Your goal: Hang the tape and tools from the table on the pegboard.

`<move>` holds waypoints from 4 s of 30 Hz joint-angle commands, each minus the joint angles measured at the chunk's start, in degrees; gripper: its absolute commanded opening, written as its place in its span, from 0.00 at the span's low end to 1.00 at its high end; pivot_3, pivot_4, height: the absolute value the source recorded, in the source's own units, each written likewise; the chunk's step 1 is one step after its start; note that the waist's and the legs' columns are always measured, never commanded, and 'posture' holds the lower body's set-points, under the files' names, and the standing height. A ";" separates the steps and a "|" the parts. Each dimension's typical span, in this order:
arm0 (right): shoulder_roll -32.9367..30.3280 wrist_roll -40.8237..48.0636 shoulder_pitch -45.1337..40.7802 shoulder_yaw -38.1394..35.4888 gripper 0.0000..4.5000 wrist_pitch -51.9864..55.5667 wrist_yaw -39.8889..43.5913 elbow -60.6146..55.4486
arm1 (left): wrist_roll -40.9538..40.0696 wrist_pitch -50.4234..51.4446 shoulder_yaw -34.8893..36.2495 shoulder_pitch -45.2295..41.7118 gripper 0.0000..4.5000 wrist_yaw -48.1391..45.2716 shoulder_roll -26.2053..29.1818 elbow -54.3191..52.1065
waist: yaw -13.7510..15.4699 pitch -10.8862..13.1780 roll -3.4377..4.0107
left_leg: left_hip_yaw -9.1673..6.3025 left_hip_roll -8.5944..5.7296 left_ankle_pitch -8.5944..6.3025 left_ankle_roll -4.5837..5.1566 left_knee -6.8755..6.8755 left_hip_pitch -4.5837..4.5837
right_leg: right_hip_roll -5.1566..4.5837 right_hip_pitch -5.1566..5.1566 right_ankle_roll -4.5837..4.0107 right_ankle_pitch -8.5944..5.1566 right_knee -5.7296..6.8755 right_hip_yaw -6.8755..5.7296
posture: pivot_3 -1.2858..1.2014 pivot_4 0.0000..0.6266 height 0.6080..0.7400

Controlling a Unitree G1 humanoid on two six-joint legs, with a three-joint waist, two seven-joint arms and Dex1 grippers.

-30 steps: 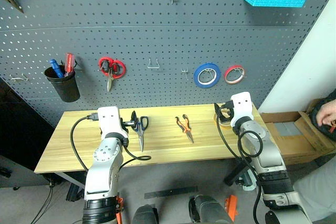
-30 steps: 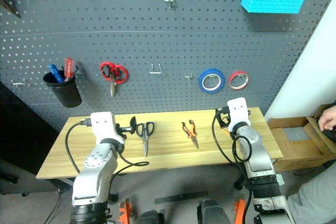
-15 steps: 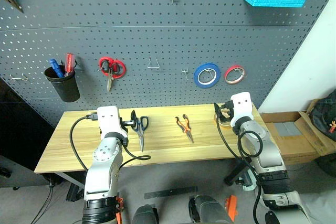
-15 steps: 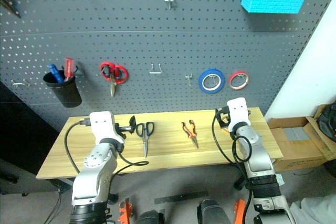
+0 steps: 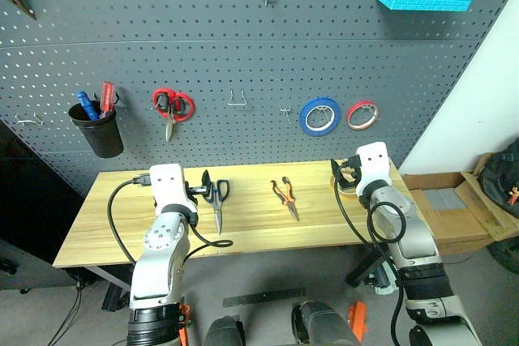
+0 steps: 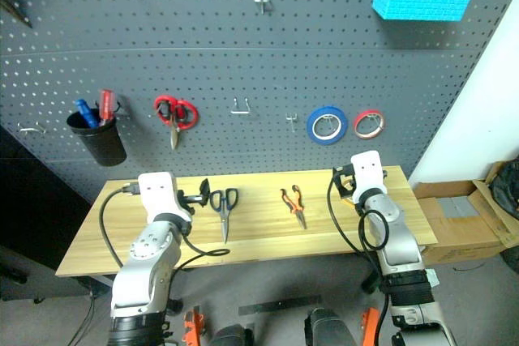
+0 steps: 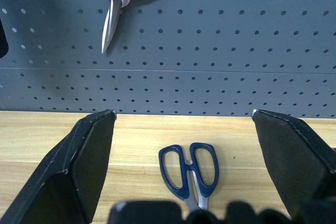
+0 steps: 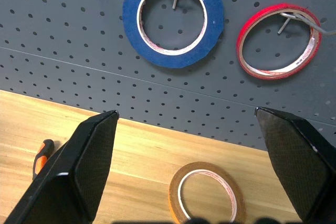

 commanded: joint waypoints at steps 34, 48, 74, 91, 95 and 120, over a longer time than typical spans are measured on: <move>-7.69 0.79 -36.36 -2.32 1.00 -9.84 22.72 67.70 | 3.69 -1.10 -30.26 -31.46 0.99 -36.87 1.37 31.37 | 1.38 9.52 -0.34 | 0.26 -0.56 -0.64 1.08 0.01 -0.39 | -0.01 -0.94 0.41 -0.56 0.96 1.29 | 0.51 0.49 1.00; -6.71 2.49 -37.49 -6.00 1.00 -4.78 23.23 71.34 | 3.96 0.35 -29.46 -31.10 0.99 -38.57 2.29 28.99 | 1.50 10.25 -0.36 | 0.24 -0.74 -0.64 1.08 0.01 -0.51 | -0.15 -1.01 0.60 -0.55 0.95 1.27 | 0.52 0.50 1.00; -8.10 4.17 -38.38 -10.33 1.00 -4.20 18.22 72.51 | 3.62 1.98 -28.66 -31.28 0.99 -38.60 1.89 24.73 | 1.84 13.31 -0.35 | 0.24 -0.82 -0.66 1.05 0.04 -0.81 | -0.25 -1.25 0.90 -0.64 0.92 1.32 | 0.52 0.61 1.00; -7.84 3.94 -37.77 -10.97 0.18 -2.59 19.89 72.57 | 3.74 3.09 -28.47 -32.38 1.00 -38.95 2.11 24.39 | 1.81 13.39 -0.36 | 0.22 -0.83 -0.66 1.04 0.01 -0.79 | -0.26 -1.25 0.93 -0.65 0.92 1.31 | 0.52 0.61 1.00; -8.00 2.22 -37.37 -9.32 0.05 -5.36 19.94 72.07 | 3.93 2.31 -28.24 -32.93 1.00 -38.67 2.09 25.34 | 1.81 13.39 -0.37 | 0.26 -0.85 -0.67 1.03 0.02 -0.79 | -0.27 -1.24 0.94 -0.65 0.92 1.30 | 0.52 0.59 1.00; -7.61 -8.92 9.09 7.93 0.05 -34.52 17.41 -6.11 | -16.42 23.25 -2.73 -6.04 1.00 -21.81 2.10 -27.97 | 0.02 6.33 -0.81 | 0.09 -0.92 -0.65 0.01 0.84 -1.55 | -0.24 -1.75 1.37 -0.51 1.02 1.26 | 0.50 0.13 1.00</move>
